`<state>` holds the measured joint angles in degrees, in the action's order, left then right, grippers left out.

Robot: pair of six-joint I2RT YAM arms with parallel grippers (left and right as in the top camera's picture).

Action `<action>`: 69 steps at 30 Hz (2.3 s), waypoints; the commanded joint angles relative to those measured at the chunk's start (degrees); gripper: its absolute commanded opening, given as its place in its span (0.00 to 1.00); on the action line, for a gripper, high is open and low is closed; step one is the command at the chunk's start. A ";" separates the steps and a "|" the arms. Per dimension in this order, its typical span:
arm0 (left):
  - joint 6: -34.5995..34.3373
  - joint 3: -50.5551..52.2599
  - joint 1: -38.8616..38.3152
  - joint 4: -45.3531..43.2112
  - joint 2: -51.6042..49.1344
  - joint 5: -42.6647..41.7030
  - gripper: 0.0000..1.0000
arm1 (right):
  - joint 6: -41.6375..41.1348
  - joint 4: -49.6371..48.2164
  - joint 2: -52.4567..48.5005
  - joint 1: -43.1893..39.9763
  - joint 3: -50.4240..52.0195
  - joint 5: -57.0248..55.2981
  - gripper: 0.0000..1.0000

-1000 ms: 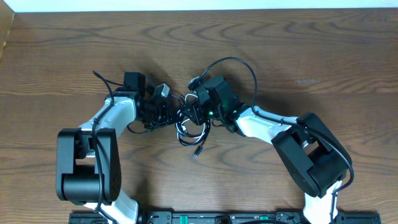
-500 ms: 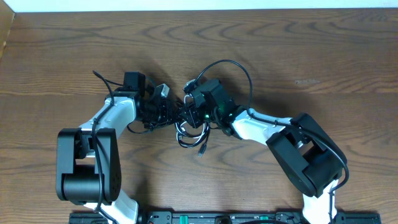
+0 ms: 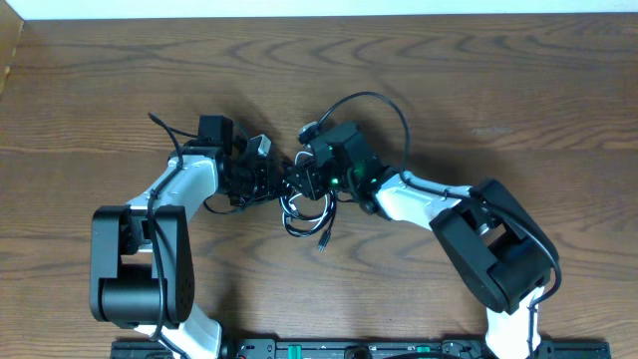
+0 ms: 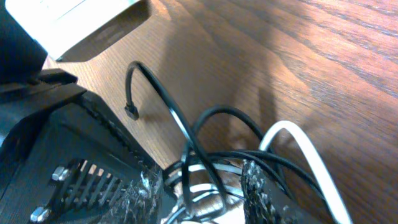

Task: Untangle cables

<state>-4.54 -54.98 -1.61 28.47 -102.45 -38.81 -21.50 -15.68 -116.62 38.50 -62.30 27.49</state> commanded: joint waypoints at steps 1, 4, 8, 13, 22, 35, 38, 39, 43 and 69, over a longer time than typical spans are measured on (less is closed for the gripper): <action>-0.28 0.61 0.24 0.15 -0.50 0.70 0.07 | -3.78 1.27 1.22 -1.11 -0.63 3.76 0.36; -0.28 0.61 0.24 0.15 -0.50 0.70 0.07 | -3.80 1.97 1.22 -1.11 -0.61 4.26 0.31; -0.28 0.61 0.24 0.15 -0.50 0.72 0.08 | -5.99 1.73 1.22 -0.79 -0.61 5.75 0.26; -0.26 0.61 0.24 0.15 -0.50 0.72 0.08 | -6.27 1.84 1.22 -0.79 -0.61 7.87 0.22; -0.28 0.61 0.24 0.17 -0.50 0.70 0.07 | -5.97 2.40 1.16 0.52 -0.59 3.43 0.21; -0.26 0.61 0.24 0.22 -0.50 0.70 0.08 | -4.57 2.38 1.16 0.98 -0.59 -0.13 0.18; -0.28 0.61 0.24 0.24 -0.50 0.68 0.07 | -4.57 2.38 1.05 0.98 -0.59 -0.13 0.18; -0.26 0.61 0.24 0.22 -0.50 0.68 0.07 | -4.57 2.25 0.83 0.98 -0.59 -0.11 0.18; -0.28 0.61 0.00 0.22 -0.50 0.66 0.08 | -4.59 1.46 -0.39 1.09 -0.59 0.63 0.18; -0.26 0.61 -1.36 -0.04 -0.50 4.37 0.07 | -4.85 -2.78 -2.67 -0.74 -0.61 9.11 0.01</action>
<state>-4.67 -54.96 -2.85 28.16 -102.45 -37.19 -26.55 -17.82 -119.63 39.13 -62.30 30.57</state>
